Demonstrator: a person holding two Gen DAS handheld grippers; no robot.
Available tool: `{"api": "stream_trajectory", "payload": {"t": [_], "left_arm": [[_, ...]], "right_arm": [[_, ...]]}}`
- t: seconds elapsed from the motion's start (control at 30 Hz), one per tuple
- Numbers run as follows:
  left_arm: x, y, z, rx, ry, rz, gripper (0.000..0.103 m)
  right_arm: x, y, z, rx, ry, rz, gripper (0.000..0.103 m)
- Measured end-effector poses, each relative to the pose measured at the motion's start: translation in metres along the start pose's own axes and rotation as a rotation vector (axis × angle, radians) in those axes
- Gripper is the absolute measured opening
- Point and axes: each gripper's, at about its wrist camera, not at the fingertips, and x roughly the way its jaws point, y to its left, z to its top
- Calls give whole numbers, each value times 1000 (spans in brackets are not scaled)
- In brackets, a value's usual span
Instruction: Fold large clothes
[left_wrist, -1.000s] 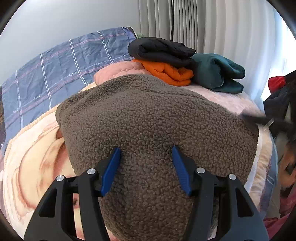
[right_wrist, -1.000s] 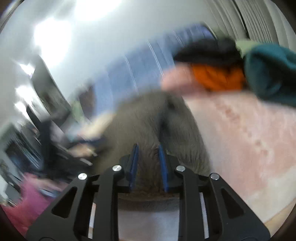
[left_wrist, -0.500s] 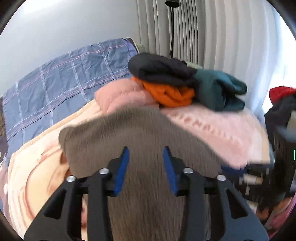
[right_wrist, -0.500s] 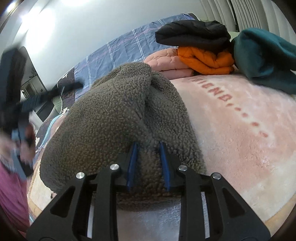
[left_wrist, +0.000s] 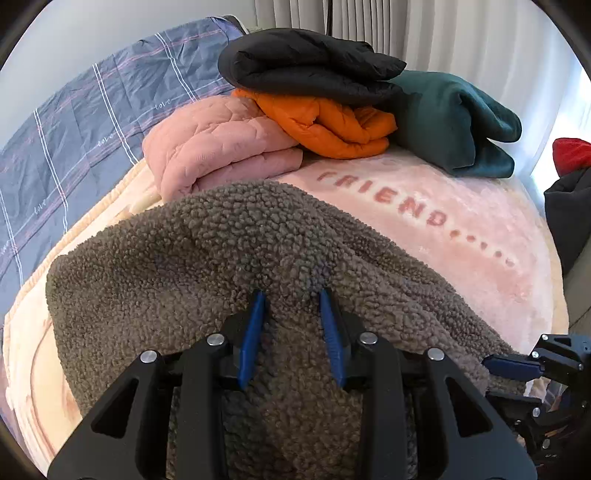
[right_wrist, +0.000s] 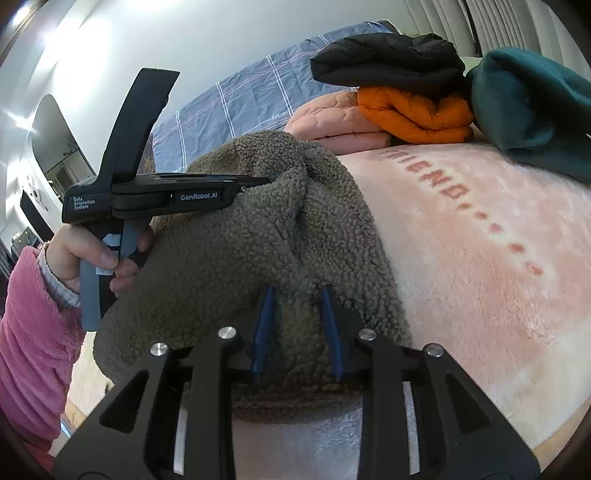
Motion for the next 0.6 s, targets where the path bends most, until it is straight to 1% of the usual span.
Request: {"api": "stream_trajectory", "payload": {"t": [0.1,0.17,0.27,0.33,0.37,0.4,0.43,0.47,0.5,0.53,0.6], "left_arm": [[-2,-6,-2,22,-3,28,34],[-2,-3,1,29,-5,39,34],[-4,-2,0,24,-9,36,34],[-4,-1,0,24,-10,37,34],[-4,-1,0,24,-10,36,33],[-4,-1,-1,23,-11,35,33],[-5,1,-1,20,-13,32,33],[-5,1,-1,16,-16,28,34],[-4,2,-2,17,-13,32,34],[-2,1,-2,20,-11,43,34],[-4,-4,-2,37,-18,54,34]], "right_arm": [[-7,1,1,22,-11,-6,28],[-19,7,10,-1,-35,-19,29],[-45,24,27,-67,-139,-4,29],[-49,34,37,-100,-172,43,29],[-46,36,39,-103,-170,55,29],[-34,39,40,-108,-139,57,29],[-18,39,38,-110,-87,37,29],[4,36,33,-102,-14,1,28],[23,26,24,-62,7,10,28],[26,19,20,-30,-11,35,28],[21,10,21,29,2,72,29]]}}
